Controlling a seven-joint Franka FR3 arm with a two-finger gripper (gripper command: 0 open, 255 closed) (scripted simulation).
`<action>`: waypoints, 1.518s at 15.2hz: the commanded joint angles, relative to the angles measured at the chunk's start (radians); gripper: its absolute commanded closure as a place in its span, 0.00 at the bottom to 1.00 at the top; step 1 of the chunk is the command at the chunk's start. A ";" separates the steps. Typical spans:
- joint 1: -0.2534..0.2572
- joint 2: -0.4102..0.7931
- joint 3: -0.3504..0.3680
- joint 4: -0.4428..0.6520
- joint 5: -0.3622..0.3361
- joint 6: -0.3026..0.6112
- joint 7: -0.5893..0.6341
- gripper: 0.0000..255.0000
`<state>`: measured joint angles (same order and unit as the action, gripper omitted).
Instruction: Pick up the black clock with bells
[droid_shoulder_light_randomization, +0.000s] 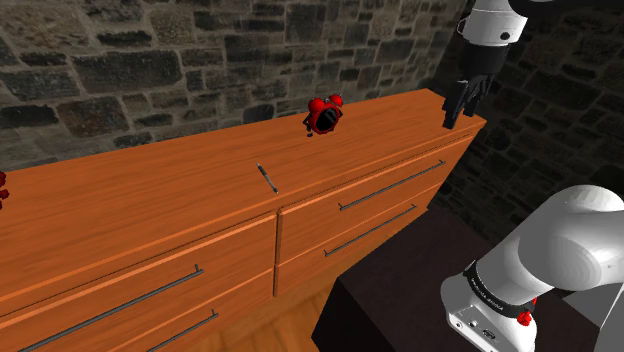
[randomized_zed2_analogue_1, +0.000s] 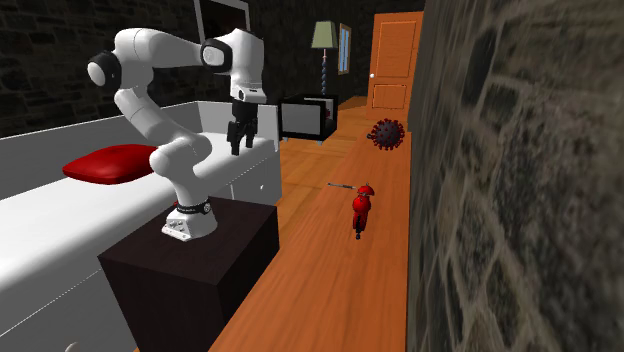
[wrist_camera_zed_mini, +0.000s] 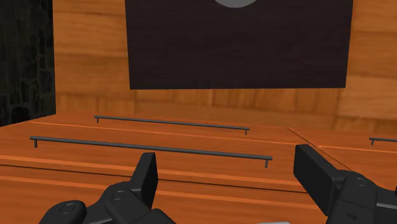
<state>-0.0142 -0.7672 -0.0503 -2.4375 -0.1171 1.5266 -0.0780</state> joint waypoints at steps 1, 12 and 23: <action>0.000 0.000 0.000 0.000 0.000 0.000 0.000 0.00; -0.019 0.417 0.055 0.218 0.084 0.221 0.245 0.00; -0.037 0.834 0.058 0.590 0.121 0.301 0.443 0.00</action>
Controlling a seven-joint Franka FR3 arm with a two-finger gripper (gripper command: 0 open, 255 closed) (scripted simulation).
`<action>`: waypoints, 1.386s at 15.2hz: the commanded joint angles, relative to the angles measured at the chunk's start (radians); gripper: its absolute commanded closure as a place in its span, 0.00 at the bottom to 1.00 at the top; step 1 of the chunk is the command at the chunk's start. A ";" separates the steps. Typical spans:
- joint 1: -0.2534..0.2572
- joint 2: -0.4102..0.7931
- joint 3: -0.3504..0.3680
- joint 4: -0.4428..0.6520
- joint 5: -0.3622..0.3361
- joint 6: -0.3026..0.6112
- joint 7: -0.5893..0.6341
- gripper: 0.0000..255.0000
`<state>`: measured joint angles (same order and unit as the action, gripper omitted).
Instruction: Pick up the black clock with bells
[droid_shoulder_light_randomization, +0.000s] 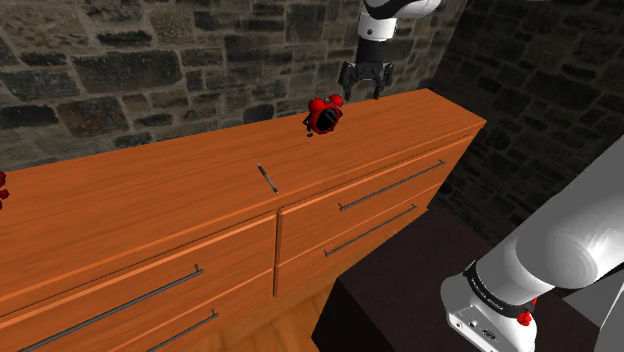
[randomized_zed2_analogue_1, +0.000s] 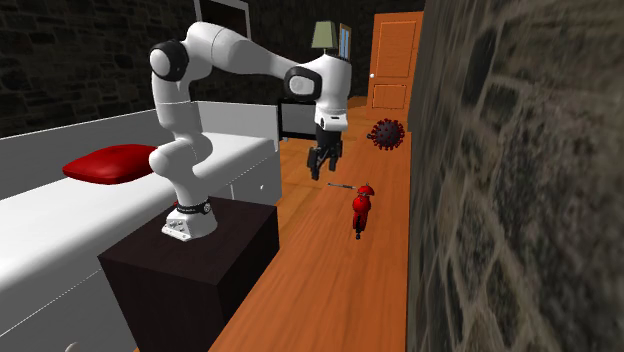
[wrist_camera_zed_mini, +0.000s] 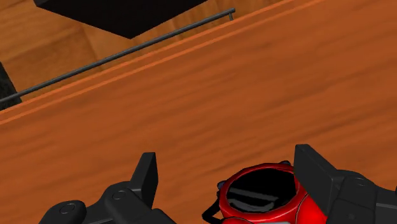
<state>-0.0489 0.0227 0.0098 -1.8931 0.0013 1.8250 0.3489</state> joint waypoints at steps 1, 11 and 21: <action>-0.004 0.082 -0.004 0.087 0.006 0.002 0.032 0.00; -0.023 0.438 -0.030 0.523 0.038 -0.046 0.156 0.00; -0.024 0.449 -0.030 0.450 0.039 0.037 0.152 1.00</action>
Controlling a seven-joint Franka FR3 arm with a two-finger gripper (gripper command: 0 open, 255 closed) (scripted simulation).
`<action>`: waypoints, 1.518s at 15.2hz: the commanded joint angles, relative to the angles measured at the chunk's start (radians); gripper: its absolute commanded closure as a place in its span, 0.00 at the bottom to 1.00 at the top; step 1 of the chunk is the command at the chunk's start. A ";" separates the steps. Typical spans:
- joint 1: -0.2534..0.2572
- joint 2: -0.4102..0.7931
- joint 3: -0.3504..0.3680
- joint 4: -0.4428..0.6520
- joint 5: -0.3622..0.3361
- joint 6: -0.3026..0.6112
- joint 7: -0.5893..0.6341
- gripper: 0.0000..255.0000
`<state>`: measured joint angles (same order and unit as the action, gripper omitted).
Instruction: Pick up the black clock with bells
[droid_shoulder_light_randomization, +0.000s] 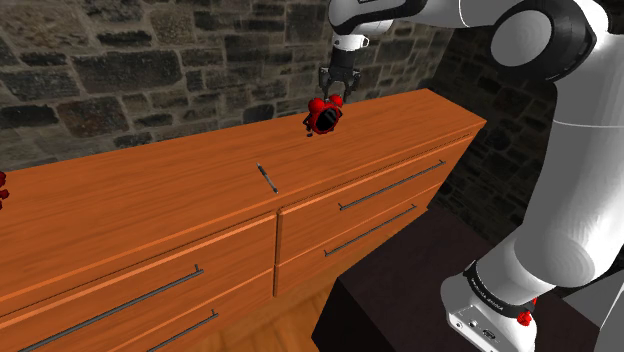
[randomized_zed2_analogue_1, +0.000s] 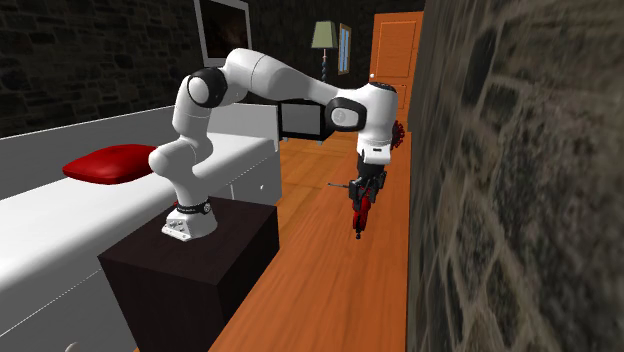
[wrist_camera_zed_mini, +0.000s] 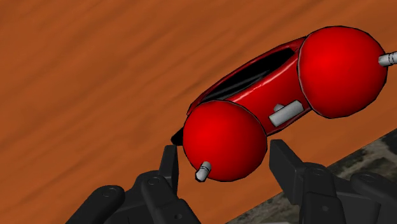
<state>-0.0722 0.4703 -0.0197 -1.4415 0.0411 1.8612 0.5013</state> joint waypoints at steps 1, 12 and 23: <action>-0.001 0.001 -0.001 -0.002 0.000 0.002 0.000 1.00; 0.000 -0.006 0.000 0.042 -0.001 -0.050 0.003 1.00; -0.001 -0.008 0.000 0.187 -0.002 -0.196 0.007 1.00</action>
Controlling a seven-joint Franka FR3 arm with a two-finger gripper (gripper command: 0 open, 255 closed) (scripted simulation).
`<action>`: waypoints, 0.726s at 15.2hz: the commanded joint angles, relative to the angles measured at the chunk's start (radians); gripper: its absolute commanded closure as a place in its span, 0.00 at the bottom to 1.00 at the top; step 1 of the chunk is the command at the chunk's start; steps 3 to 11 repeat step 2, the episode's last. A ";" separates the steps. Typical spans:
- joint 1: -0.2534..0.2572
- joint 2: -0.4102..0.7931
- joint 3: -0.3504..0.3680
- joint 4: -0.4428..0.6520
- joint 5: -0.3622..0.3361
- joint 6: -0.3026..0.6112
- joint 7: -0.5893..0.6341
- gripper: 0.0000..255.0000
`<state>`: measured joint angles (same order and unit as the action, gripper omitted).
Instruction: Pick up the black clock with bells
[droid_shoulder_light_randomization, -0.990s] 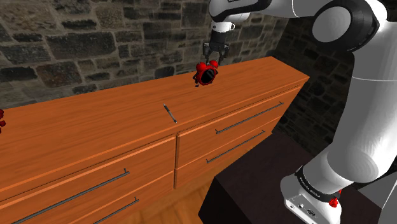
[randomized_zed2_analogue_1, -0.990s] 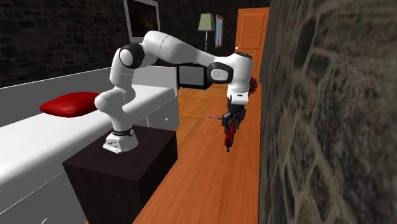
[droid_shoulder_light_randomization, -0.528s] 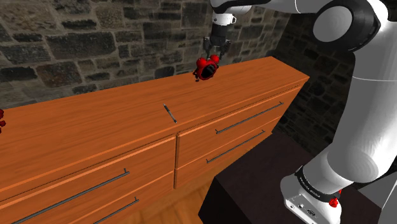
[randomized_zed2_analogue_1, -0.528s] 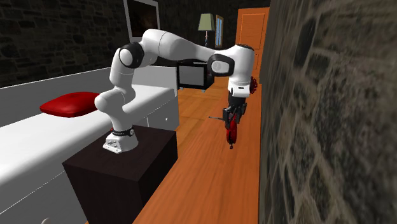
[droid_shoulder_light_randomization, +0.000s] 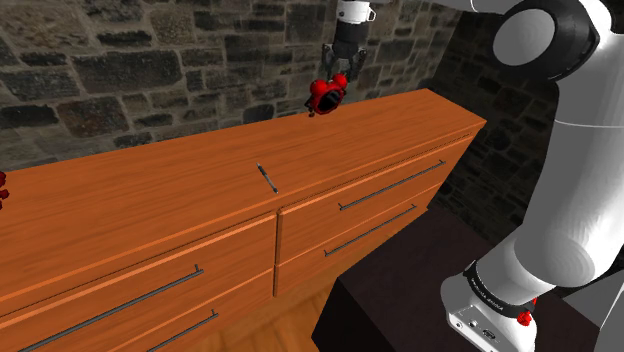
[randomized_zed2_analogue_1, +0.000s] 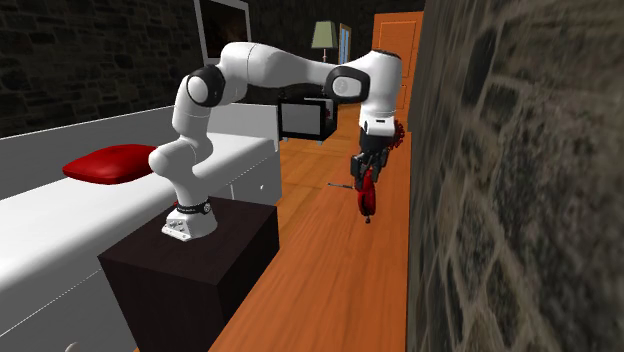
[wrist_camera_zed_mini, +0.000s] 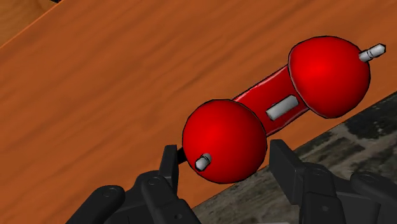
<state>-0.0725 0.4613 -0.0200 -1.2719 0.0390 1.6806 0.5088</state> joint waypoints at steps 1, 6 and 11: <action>-0.001 0.001 0.000 0.019 0.000 -0.018 0.000 1.00; -0.001 0.001 0.000 0.019 0.000 -0.018 0.000 1.00; -0.001 0.001 0.000 0.019 0.000 -0.018 0.000 1.00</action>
